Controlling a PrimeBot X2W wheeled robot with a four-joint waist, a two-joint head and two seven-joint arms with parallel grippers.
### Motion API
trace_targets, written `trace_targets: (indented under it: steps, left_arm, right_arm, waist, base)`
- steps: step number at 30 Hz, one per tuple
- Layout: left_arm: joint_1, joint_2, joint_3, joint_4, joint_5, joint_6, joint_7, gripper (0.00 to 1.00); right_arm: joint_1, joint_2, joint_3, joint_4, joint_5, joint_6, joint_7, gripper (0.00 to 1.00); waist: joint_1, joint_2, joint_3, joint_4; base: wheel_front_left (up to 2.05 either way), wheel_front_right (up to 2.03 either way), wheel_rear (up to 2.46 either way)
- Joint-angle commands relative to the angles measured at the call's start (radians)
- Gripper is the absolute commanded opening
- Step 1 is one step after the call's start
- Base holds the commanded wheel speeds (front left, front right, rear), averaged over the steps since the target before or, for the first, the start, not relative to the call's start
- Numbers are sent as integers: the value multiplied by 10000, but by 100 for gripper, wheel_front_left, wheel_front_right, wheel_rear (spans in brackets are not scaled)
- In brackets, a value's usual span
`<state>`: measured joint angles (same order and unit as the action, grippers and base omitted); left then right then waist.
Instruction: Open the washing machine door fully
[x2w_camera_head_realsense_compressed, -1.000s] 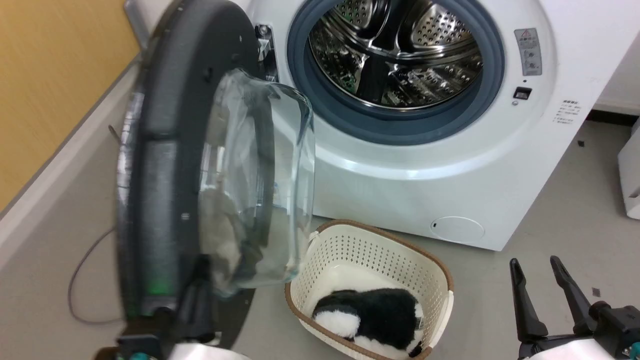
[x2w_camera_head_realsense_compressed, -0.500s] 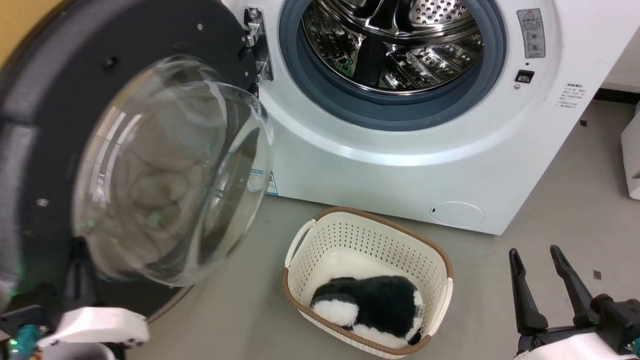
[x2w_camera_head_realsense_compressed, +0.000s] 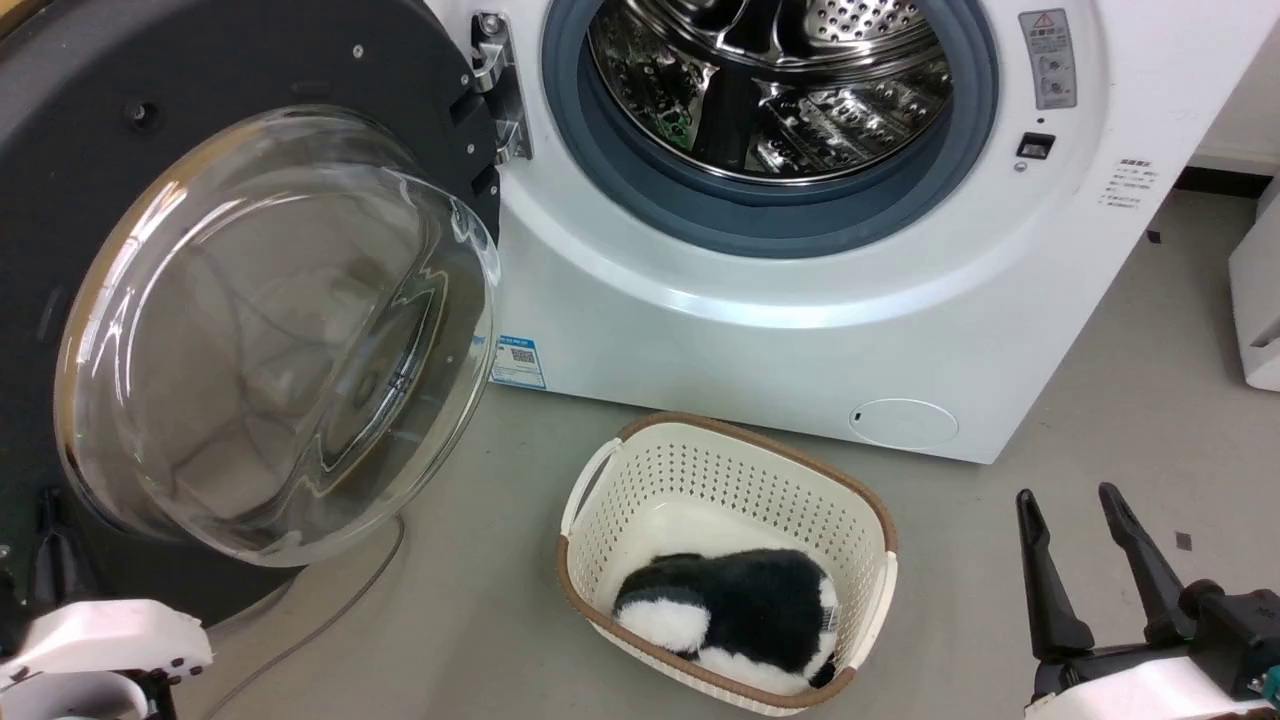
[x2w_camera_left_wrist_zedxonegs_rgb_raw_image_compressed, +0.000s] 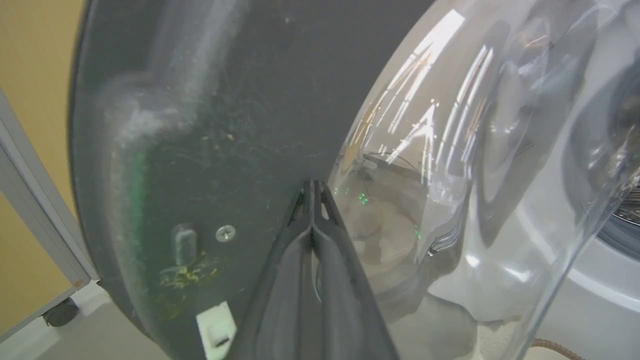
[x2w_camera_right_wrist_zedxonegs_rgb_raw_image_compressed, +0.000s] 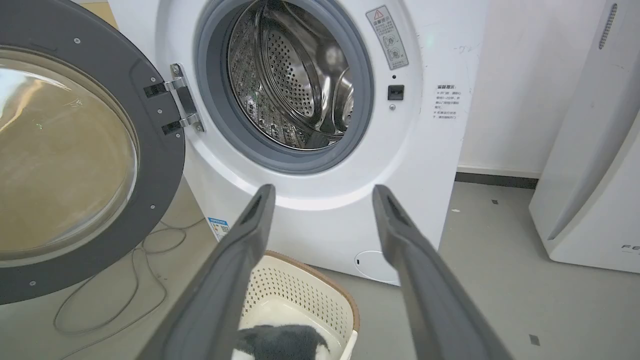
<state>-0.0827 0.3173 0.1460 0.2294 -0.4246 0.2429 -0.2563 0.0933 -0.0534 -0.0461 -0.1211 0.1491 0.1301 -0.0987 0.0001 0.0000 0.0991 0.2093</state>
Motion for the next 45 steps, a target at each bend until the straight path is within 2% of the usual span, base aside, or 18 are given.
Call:
trace_targets:
  steps: [1, 4, 7, 8, 9, 11, 12, 18, 22, 29, 35, 45]
  left_arm:
    - [-18, -70, 58, -13, 81, -34, -51, 0]
    - [437, -562, 202, -291, 432, -142, -53, 0]
    - [871, -680, 241, -483, 687, -304, -53, 0]
    - [1013, -719, 233, -551, 756, -351, -53, 28]
    - [1013, -719, 233, -551, 756, -351, -53, 28]
    - [1332, -831, 108, -710, 897, -446, -53, 95]
    - [1486, -891, 1, -817, 1003, -467, -54, 100]
    - [2150, -1491, -910, -1592, 1442, -505, -35, 100]
    - [2231, -1784, -1695, -2000, 1669, -679, 192, 100]
    - [2047, -1986, -2876, -2186, 2138, -984, 527, 100]
    - [1710, -2030, -3425, -1939, 2430, -1103, 638, 100]
    - [1374, -2001, -3412, -1517, 2437, -960, 564, 100]
  right_arm:
    - [-137, 32, 12, 28, -58, 6, -16, 100]
    - [-76, 32, 39, 177, -23, 6, -54, 100]
    - [20, 32, 34, 271, 50, 6, -79, 100]
    - [55, 32, 34, 302, 59, 6, -84, 100]
    - [55, 32, 34, 302, 59, 6, -84, 100]
    - [112, 32, 33, 359, 40, 6, -76, 100]
    - [132, 32, 27, 376, 27, 6, -84, 100]
    - [243, 32, -1, 406, -41, 6, -43, 100]
    - [286, 32, -12, 428, -69, 6, 46, 100]
    - [284, 32, 99, 384, -183, 6, 184, 100]
    - [354, 32, 106, 296, -365, 6, 308, 100]
    - [473, 32, 175, 405, -562, 6, 425, 100]
  waist:
    - [-1, 0, -24, -24]
    - [-1, 0, -229, -102]
    - [-1, 0, -422, -120]
    - [-1, 0, -497, -124]
    - [-1, 0, -497, -124]
    - [-1, 0, -620, -146]
    - [-1, 0, -680, -156]
    - [-1, 0, -842, -294]
    - [-1, 0, -891, -480]
    - [-1, 0, -967, -1010]
    - [-1, 0, -993, -1510]
    - [-1, 0, -1011, -2136]
  base:
    - [0, 0, 0]
    - [0, 0, 0]
    - [0, 0, 0]
    - [0, 0, 0]
    - [0, 0, 0]
    - [0, 0, 0]
    - [0, 0, 0]
    - [0, 0, 0]
    - [0, 0, 0]
    - [0, 0, 0]
    - [0, 0, 0]
    - [0, 0, 0]
